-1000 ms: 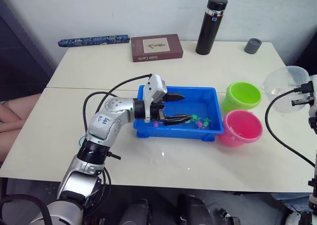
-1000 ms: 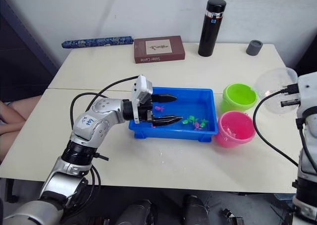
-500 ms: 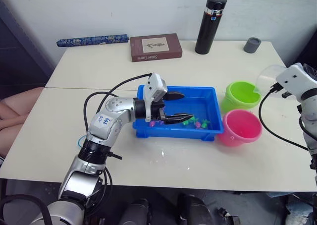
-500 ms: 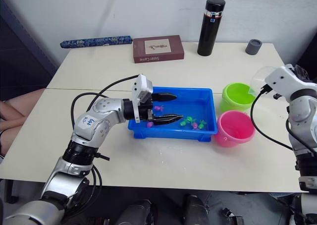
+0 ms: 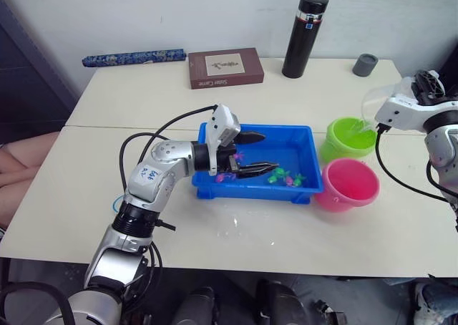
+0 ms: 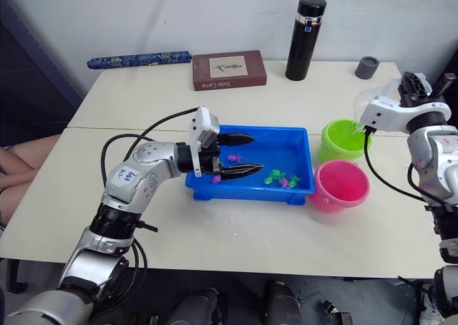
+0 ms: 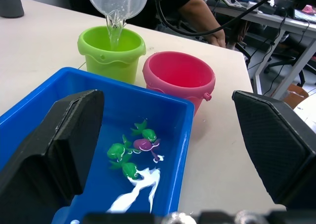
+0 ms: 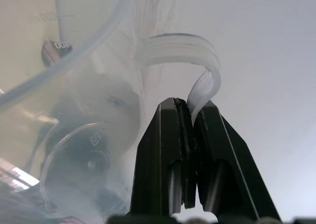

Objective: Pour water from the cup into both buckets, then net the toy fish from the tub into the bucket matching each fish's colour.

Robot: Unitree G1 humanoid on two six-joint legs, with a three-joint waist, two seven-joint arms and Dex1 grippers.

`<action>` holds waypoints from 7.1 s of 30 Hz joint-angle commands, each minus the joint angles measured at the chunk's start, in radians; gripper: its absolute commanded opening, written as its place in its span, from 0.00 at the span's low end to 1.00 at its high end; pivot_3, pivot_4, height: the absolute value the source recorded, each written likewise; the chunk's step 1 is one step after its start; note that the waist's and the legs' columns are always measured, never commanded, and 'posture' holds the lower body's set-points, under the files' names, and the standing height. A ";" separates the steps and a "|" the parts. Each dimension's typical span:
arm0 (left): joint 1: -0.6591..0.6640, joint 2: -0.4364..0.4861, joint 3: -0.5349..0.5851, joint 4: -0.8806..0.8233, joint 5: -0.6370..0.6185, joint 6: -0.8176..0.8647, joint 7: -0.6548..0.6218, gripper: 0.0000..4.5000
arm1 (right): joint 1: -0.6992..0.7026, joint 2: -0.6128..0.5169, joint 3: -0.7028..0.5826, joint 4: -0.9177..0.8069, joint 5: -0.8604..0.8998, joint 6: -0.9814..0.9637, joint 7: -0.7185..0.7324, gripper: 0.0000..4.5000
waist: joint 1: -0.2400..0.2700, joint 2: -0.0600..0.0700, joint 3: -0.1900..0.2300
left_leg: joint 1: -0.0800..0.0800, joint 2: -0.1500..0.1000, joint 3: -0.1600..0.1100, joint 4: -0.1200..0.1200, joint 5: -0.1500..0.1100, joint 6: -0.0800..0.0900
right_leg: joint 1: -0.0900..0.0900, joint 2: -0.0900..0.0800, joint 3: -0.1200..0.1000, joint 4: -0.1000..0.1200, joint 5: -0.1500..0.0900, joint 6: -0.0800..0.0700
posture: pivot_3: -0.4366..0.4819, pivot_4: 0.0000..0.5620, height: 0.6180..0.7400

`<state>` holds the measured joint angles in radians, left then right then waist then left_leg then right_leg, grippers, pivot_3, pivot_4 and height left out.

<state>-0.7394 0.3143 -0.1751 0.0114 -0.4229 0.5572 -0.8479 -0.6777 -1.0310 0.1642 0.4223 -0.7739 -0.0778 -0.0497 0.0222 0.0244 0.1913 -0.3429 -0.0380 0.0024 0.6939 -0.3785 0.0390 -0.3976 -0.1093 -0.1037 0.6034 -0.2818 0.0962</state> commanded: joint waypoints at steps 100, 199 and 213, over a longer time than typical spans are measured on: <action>1.016 0.408 0.854 -0.318 -0.187 0.119 -0.030 1.00 | 0.303 0.175 -0.214 -0.876 1.612 0.692 0.987 0.99 | 0.001 -0.014 0.001 | 0.001 0.003 0.005 0.000 -0.004 0.002 | -0.011 0.005 0.020 0.001 0.000 -0.002 | 0.48 0.27 1.00; -0.186 0.317 -0.187 0.023 0.328 -0.280 -0.561 0.00 | 0.091 0.261 0.062 -0.924 1.270 0.845 0.926 0.05 | 0.003 -0.018 0.001 | -0.018 -0.005 -0.008 0.022 -0.006 0.008 | -0.015 -0.003 -0.003 0.011 0.002 0.001 | 0.48 0.27 1.00; -0.172 0.313 -0.188 0.020 0.323 -0.284 -0.557 0.00 | 0.104 0.274 0.035 -0.934 1.254 0.821 0.938 0.02 | 0.003 -0.018 0.001 | -0.018 -0.005 -0.008 0.022 -0.006 0.007 | -0.015 -0.003 -0.003 0.011 0.002 0.001 | 0.48 0.27 1.00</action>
<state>-0.9128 0.6335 -0.3712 0.0547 -0.0919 0.2868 -1.4004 -0.5694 -0.7649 0.2355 -0.4830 0.4740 0.7629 0.8901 0.0247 0.0064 0.1928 -0.3611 -0.0427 -0.0054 0.7156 -0.3840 0.0464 -0.4130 -0.1126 -0.1066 0.6147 -0.2803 0.0969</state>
